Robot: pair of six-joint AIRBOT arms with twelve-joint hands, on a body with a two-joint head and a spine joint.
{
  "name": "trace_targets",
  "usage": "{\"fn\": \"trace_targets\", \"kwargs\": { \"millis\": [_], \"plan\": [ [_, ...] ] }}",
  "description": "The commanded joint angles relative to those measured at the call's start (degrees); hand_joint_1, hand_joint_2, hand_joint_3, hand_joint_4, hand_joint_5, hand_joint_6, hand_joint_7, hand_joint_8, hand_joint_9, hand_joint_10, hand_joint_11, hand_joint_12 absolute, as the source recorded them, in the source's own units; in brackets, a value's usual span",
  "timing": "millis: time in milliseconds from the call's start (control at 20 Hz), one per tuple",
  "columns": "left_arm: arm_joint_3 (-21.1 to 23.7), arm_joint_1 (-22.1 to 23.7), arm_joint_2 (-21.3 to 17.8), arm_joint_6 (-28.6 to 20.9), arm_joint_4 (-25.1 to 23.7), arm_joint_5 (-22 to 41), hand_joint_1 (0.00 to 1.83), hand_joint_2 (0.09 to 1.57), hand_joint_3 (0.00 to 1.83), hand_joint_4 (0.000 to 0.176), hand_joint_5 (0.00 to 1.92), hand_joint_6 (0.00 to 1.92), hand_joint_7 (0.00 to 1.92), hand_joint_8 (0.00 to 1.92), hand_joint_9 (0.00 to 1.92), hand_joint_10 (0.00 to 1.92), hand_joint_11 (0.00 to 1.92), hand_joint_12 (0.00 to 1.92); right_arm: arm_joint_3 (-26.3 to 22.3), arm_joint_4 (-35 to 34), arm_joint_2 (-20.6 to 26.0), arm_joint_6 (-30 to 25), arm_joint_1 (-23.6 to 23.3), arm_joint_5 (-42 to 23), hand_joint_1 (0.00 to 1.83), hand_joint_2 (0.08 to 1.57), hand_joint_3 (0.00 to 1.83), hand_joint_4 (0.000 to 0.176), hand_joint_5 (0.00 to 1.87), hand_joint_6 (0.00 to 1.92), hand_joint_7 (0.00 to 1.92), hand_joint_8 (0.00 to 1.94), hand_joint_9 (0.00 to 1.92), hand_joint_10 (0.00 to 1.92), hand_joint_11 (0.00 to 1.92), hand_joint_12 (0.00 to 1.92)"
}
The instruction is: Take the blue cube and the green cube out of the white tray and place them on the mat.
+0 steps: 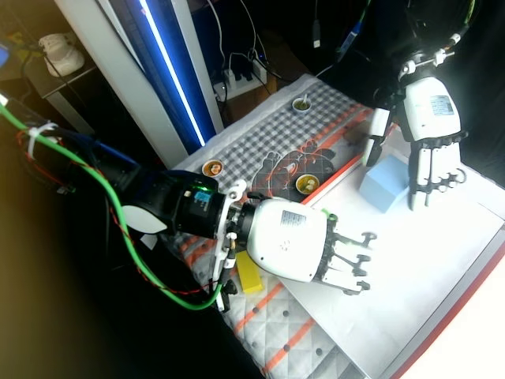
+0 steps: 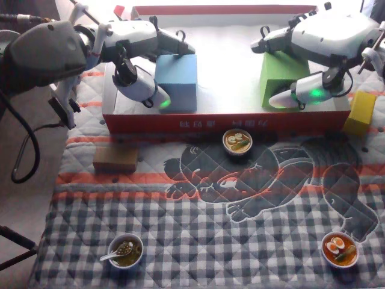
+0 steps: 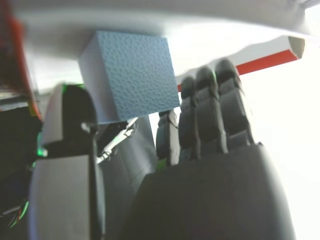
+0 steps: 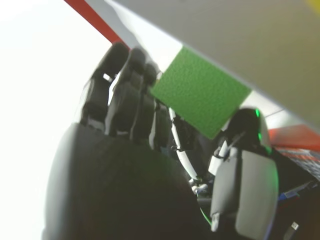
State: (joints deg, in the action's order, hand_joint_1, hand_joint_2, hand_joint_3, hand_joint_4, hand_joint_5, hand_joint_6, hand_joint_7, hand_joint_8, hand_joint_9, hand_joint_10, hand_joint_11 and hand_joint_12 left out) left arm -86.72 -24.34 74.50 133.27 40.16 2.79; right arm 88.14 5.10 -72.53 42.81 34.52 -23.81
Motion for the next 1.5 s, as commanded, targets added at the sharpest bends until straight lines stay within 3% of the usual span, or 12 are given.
{"fn": "trace_targets", "kwargs": {
  "millis": [0,100,200,250,400,650,850,1000,1250,1300,1400,1450],
  "plan": [
    [-0.3,0.7,0.4,-0.1,0.7,5.0,1.30,1.19,0.00,0.020,0.75,0.06,0.80,1.00,0.81,0.03,0.26,0.78,0.5,-0.7,0.1,0.0,-1.0,-5.8,1.36,1.10,0.00,0.000,0.86,0.84,1.05,0.77,0.94,1.02,0.56,1.30],
    [-0.8,1.0,0.9,-0.1,2.0,5.9,1.19,1.23,0.00,0.000,0.73,1.16,0.83,1.38,0.88,0.03,0.22,1.00,0.8,-0.7,0.1,0.0,-2.1,-5.8,1.37,1.14,0.00,0.000,0.79,1.01,0.97,1.01,0.92,1.32,0.71,1.33],
    [-0.6,1.6,0.9,-0.1,3.0,7.2,1.20,1.20,0.00,0.000,0.77,1.14,0.86,1.34,0.91,0.04,0.18,1.08,0.9,-0.5,0.1,0.0,-3.5,-6.0,1.36,1.13,0.00,0.000,0.83,1.03,0.98,0.94,0.92,1.30,0.77,1.32],
    [-0.1,2.1,0.5,-1.3,2.7,8.0,1.32,1.18,0.01,0.000,0.83,0.99,0.89,1.27,0.74,1.22,0.14,1.13,0.8,0.0,0.1,0.0,-4.4,-6.4,1.36,1.13,0.00,0.000,0.93,0.97,0.96,0.94,0.89,1.33,0.65,1.33],
    [3.4,3.2,-2.5,-13.2,-7.6,11.9,1.20,1.20,0.00,0.000,0.84,1.02,0.82,1.43,0.66,0.65,0.19,1.20,-1.1,1.8,0.2,0.0,-6.7,-9.1,1.38,1.10,0.00,0.000,0.96,1.00,0.99,0.89,0.94,1.14,0.70,1.14],
    [16.8,1.6,-13.7,-28.5,-26.3,19.2,1.20,1.24,0.00,0.000,0.74,1.30,0.76,1.36,0.55,1.33,0.20,1.74,-11.9,5.3,9.7,0.0,-5.8,-18.7,1.36,1.12,0.00,0.000,0.89,1.04,1.01,0.90,0.91,1.23,0.67,1.26],
    [28.7,-5.5,-23.3,-36.2,-36.2,26.1,1.22,1.19,0.00,0.000,0.78,1.08,0.90,1.33,0.67,0.90,0.29,1.51,-21.1,6.2,18.9,0.0,2.8,-27.8,1.37,1.10,0.00,0.000,0.93,0.98,1.08,0.82,0.94,1.15,0.68,1.17],
    [34.9,-9.8,-27.7,-37.2,-39.2,28.3,1.24,1.15,0.00,0.000,0.94,0.83,0.93,1.29,0.64,1.17,0.29,1.66,-25.8,6.1,22.9,-0.8,9.2,-31.9,1.30,1.07,0.00,0.000,1.00,0.77,1.14,0.88,1.01,0.87,0.70,1.31],
    [35.3,-14.2,-26.1,-37.9,-38.0,27.2,1.23,1.12,0.00,0.000,0.98,0.81,0.98,1.15,0.68,0.87,0.28,1.50,-26.1,6.0,22.3,-3.9,15.2,-33.2,1.38,1.08,0.00,0.000,0.92,1.00,1.14,0.69,1.01,1.07,0.75,1.04],
    [35.0,-14.8,-25.5,-37.9,-37.3,26.8,1.23,1.13,0.00,0.000,0.99,0.79,0.93,1.25,0.64,0.93,0.24,1.55,-25.7,6.0,21.8,-4.8,16.5,-33.2,1.27,1.09,0.00,0.000,0.93,0.97,1.14,0.78,1.05,0.63,0.76,1.07],
    [34.0,-15.2,-24.1,-37.9,-35.8,25.8,1.09,1.00,0.00,0.032,0.85,0.30,0.76,0.34,0.58,0.89,0.22,1.51,-24.7,6.0,20.9,-6.6,19.0,-33.0,1.25,1.10,0.00,0.000,0.89,1.00,1.13,0.86,1.11,0.32,0.68,1.27],
    [33.4,-15.7,-23.3,-37.9,-34.9,25.8,0.98,0.96,0.00,0.060,0.69,0.08,0.66,0.15,0.53,0.81,0.23,1.36,-23.9,5.9,19.9,-7.8,19.8,-32.8,1.07,1.07,0.00,0.000,0.83,0.41,0.99,0.43,1.03,0.26,0.55,1.37]
  ]
}}
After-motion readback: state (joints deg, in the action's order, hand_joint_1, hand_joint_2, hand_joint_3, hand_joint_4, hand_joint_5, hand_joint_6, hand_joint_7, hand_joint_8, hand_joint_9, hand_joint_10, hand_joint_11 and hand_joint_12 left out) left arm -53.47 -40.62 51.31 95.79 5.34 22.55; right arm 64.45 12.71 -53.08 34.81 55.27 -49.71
